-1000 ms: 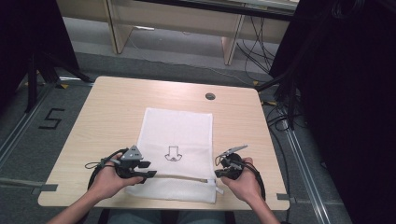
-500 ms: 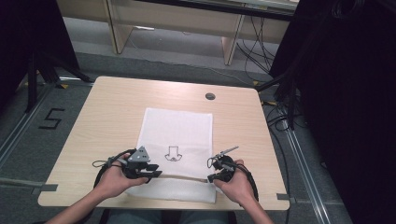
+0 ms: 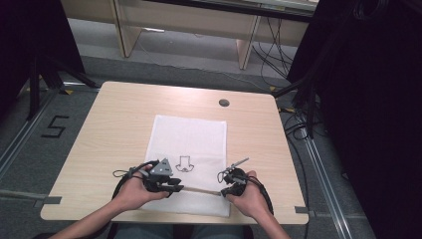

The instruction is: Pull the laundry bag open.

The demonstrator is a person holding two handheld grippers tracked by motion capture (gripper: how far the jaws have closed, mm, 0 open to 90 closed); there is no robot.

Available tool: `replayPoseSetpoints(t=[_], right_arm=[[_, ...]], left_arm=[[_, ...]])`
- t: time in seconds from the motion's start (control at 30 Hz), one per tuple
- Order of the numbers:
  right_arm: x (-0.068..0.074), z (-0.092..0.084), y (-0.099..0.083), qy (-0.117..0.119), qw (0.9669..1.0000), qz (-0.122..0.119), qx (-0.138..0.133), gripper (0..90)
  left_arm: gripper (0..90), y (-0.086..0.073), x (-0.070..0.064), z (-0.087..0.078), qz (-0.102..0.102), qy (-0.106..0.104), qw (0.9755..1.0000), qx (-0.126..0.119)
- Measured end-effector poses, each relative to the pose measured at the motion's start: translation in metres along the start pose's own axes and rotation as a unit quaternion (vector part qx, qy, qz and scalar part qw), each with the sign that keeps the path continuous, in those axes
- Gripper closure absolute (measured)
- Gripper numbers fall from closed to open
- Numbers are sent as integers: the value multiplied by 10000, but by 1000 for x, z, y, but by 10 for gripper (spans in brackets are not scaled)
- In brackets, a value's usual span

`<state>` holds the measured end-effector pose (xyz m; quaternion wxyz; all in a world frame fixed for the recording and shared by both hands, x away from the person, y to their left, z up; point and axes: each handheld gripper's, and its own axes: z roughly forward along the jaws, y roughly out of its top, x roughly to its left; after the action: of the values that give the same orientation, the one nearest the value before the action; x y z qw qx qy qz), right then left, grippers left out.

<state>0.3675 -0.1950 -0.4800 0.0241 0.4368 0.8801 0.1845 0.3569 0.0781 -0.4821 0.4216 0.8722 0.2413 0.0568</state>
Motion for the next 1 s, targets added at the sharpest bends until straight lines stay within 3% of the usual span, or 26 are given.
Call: replayPoseSetpoints(t=[0.07,0.23,0.33,0.37,0.47,0.7,0.73,0.77,0.8,0.93,0.97,1.0], right_arm=[[0,0,0,6,10000,-14,-6,900],[-1,0,0,34,10000,-80,-10,900],[-2,0,0,33,10000,-87,-10,900],[-3,1,1,52,9998,-190,-49,900],[0,0,1,22,10000,-85,42,900],[-2,1,2,83,9999,-148,18,900],[0,1,2,71,10000,-14,67,900],[0,1,2,87,9999,-18,65,900],[-2,1,2,65,9998,-168,12,900],[-2,1,2,64,9999,-141,13,900],[-2,1,2,70,9998,-163,7,900],[-2,1,2,70,9998,-163,7,900]], left_arm=[[712,4,-5,7,130,-31,9999,25],[694,8,-7,17,230,-92,9997,39],[683,12,-7,20,159,-130,9998,-31],[680,13,-8,22,97,-169,9998,-95],[662,15,-11,27,158,-186,9997,-54],[614,21,-17,37,390,-253,9989,-43],[611,23,-19,41,417,-309,9986,-45],[609,23,-20,42,379,-316,9988,-15],[609,24,-19,43,436,-325,9985,19],[626,27,-21,47,450,-458,9979,-17],[630,28,-23,48,328,-467,9984,-28],[630,29,-22,49,462,-486,9977,2]])
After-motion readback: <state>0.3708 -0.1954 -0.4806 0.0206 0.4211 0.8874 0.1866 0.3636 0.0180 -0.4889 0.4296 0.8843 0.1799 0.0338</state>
